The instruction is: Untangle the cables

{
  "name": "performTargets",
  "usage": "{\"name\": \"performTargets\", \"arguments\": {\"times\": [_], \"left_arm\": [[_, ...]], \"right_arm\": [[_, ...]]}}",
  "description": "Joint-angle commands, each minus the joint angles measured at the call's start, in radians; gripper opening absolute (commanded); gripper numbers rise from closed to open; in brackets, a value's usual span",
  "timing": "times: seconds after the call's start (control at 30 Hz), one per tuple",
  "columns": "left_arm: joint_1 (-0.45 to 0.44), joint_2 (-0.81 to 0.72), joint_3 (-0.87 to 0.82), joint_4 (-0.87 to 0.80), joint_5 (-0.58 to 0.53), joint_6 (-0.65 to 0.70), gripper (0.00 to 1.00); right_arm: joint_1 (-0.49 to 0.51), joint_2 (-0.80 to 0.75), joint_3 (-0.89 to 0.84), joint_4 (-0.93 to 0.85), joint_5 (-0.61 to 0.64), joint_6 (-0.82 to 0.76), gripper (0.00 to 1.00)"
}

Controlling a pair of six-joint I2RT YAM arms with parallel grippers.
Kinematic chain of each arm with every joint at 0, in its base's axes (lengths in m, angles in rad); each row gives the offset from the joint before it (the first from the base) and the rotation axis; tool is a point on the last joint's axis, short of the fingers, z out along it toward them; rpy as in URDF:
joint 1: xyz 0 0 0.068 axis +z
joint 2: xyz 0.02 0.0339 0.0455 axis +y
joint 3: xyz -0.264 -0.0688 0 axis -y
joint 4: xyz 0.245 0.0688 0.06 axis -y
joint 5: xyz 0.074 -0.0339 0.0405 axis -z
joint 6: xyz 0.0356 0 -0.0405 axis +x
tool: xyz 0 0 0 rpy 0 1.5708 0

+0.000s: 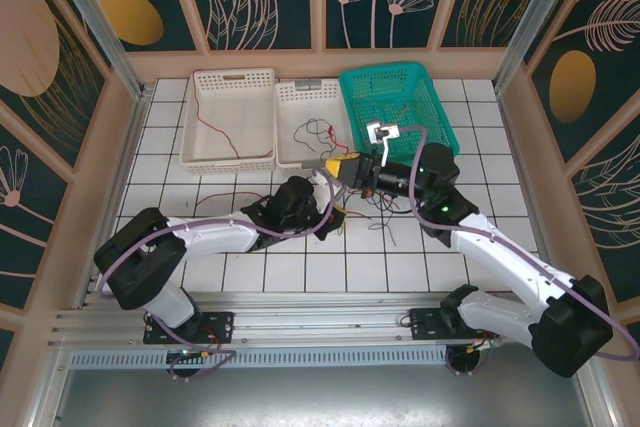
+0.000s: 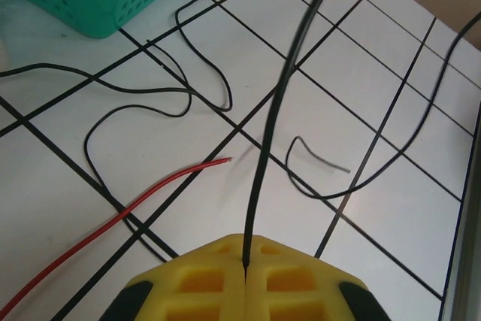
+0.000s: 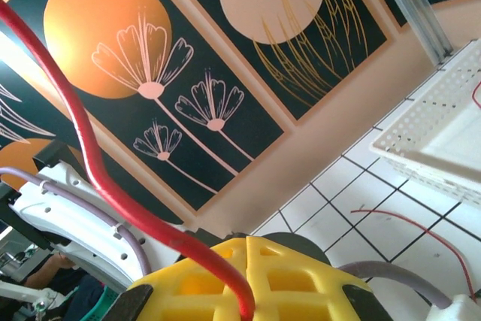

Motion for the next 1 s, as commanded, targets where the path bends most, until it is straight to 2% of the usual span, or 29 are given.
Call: {"name": "performTargets", "arguments": {"times": [0.0, 0.13, 0.3, 0.5, 0.73, 0.97], "left_arm": [[-0.007, -0.067, -0.027, 0.013, -0.017, -0.011, 0.00], [-0.006, -0.158, -0.056, -0.009, -0.033, -0.042, 0.00], [-0.007, -0.301, -0.073, -0.096, -0.084, -0.074, 0.00], [-0.006, -0.503, -0.030, -0.265, -0.194, -0.070, 0.00], [-0.006, -0.643, 0.152, -0.457, -0.320, -0.017, 0.00], [-0.006, -0.604, 0.411, -0.530, -0.402, 0.090, 0.00]], "right_arm": [[-0.020, -0.039, -0.014, -0.012, 0.056, -0.017, 0.00], [-0.057, -0.062, -0.049, -0.047, 0.136, 0.009, 0.00], [-0.227, -0.071, -0.133, -0.087, 0.236, 0.114, 0.00], [-0.405, -0.056, -0.250, -0.061, 0.228, 0.232, 0.00], [-0.466, -0.068, -0.303, -0.084, 0.282, 0.232, 0.00], [-0.495, -0.042, -0.332, -0.074, 0.287, 0.220, 0.00]]}}
